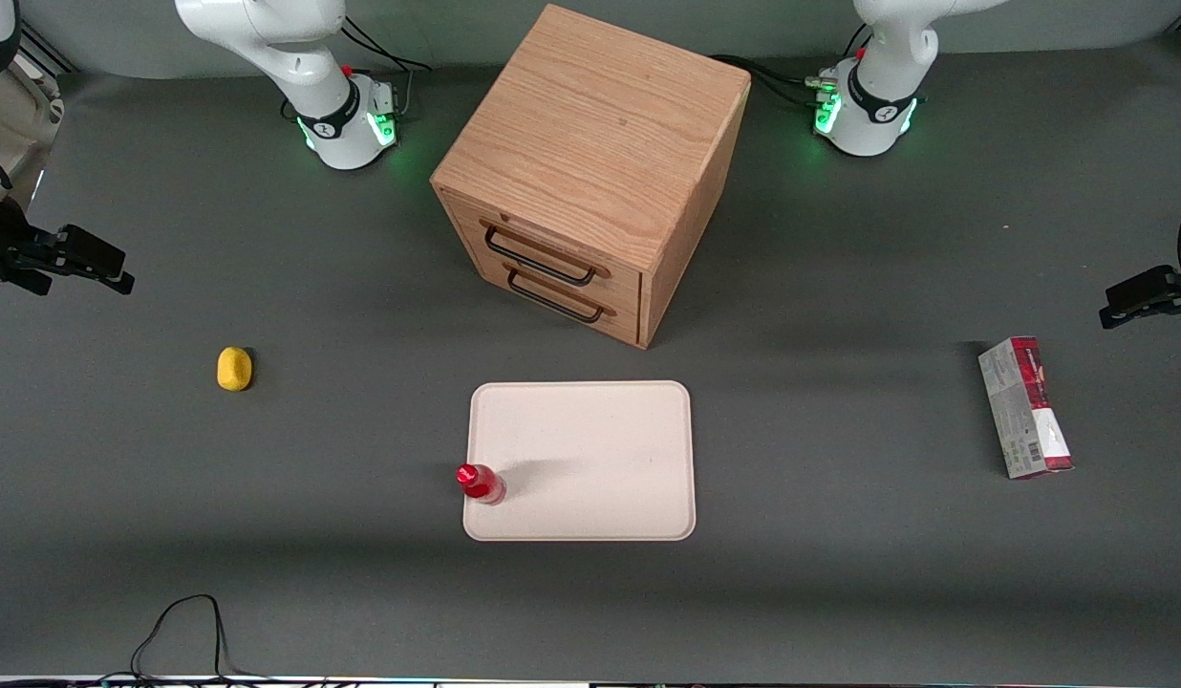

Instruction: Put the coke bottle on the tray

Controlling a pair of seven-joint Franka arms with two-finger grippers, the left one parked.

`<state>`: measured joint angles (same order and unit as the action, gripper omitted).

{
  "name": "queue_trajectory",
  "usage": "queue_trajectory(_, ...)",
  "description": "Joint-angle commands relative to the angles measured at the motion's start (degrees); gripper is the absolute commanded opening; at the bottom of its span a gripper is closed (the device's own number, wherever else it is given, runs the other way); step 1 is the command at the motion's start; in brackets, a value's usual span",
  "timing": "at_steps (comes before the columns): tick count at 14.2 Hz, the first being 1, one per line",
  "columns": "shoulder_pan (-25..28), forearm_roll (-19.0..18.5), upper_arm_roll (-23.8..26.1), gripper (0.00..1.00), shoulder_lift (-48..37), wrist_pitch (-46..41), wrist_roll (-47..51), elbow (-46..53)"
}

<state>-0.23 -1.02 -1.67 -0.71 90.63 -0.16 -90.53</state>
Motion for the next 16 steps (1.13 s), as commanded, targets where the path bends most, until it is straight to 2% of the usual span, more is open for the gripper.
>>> queue_trajectory(1,-0.4,-0.8,0.3,1.00,0.0,-1.3,-0.5,1.3)
queue_trajectory(16,-1.8,-1.3,0.7,1.00,0.1,-1.3,-0.6,1.3)
